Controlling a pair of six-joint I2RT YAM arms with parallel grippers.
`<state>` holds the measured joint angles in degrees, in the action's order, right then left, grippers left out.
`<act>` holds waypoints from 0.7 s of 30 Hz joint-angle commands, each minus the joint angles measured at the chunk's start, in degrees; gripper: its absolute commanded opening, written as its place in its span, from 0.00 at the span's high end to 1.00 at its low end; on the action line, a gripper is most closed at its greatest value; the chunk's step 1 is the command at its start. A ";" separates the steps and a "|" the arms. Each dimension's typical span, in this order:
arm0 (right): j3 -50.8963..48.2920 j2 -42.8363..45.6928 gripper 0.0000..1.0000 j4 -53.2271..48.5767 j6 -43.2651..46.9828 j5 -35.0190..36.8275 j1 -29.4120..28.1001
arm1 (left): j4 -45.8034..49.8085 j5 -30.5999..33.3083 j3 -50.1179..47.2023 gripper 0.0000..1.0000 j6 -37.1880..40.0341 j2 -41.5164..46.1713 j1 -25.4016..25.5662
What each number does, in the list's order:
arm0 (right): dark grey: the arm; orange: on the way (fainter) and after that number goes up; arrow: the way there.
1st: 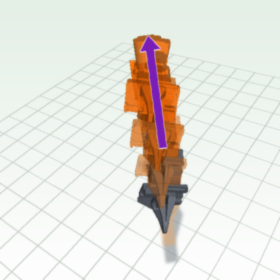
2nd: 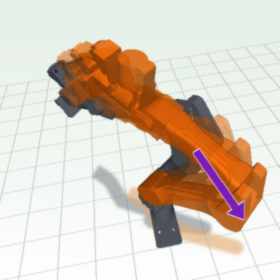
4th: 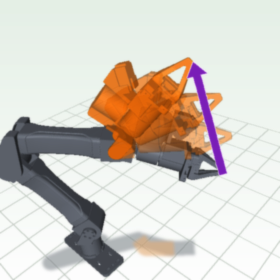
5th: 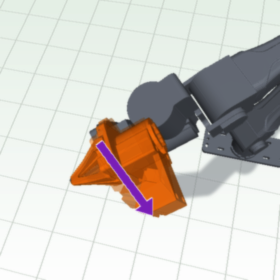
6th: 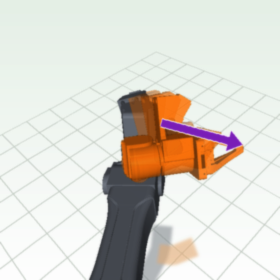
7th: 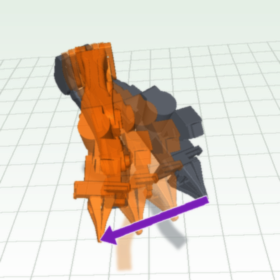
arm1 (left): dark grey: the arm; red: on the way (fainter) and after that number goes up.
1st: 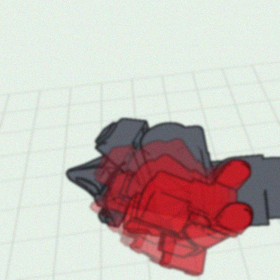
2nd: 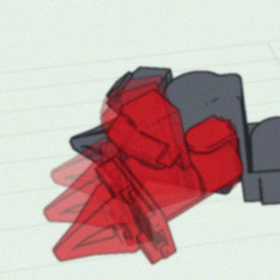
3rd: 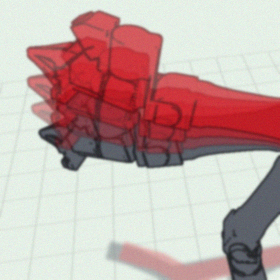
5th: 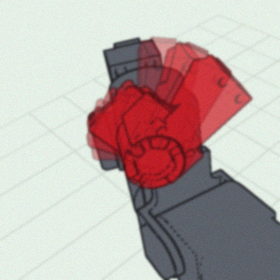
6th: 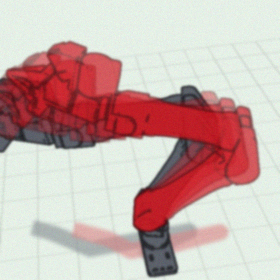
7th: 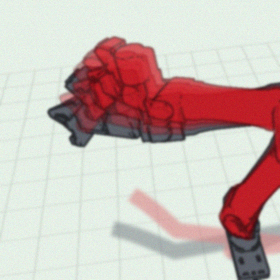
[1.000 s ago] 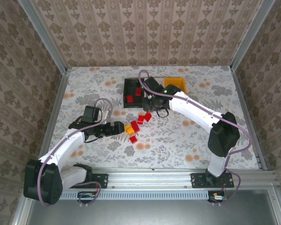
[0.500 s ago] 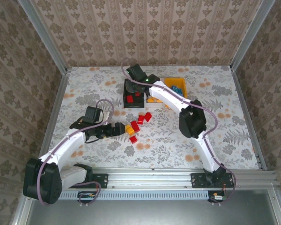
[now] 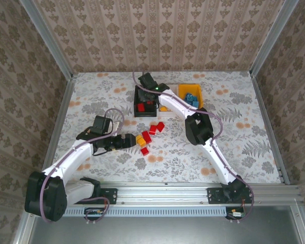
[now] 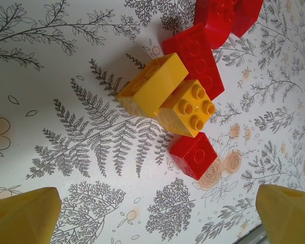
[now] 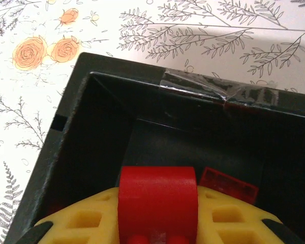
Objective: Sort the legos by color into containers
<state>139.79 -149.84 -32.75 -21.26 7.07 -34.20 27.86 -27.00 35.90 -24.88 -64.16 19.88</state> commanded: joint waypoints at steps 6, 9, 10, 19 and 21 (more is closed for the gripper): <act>3.94 -0.16 0.55 -1.57 -0.47 -2.38 0.44 | 1.32 0.72 -0.44 0.00 -1.04 -0.53 0.66; 4.13 1.81 0.53 -2.35 -0.23 -2.65 0.49 | 1.32 0.90 -0.23 0.00 -1.39 -0.26 0.94; 4.11 2.69 0.52 -2.61 -0.24 -2.72 0.45 | 1.26 0.90 -0.09 0.00 -1.40 -0.26 0.95; -1.34 15.76 0.50 -8.44 -0.01 -7.08 0.44 | 0.09 2.76 1.51 0.00 -2.02 -2.12 4.19; -5.57 20.12 0.50 -10.73 0.27 -8.79 0.36 | -0.36 3.73 1.96 0.00 -2.18 -3.35 5.70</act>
<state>136.92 -138.45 -38.81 -21.34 1.78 -34.00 27.70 -25.08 36.10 -26.00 -66.11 24.10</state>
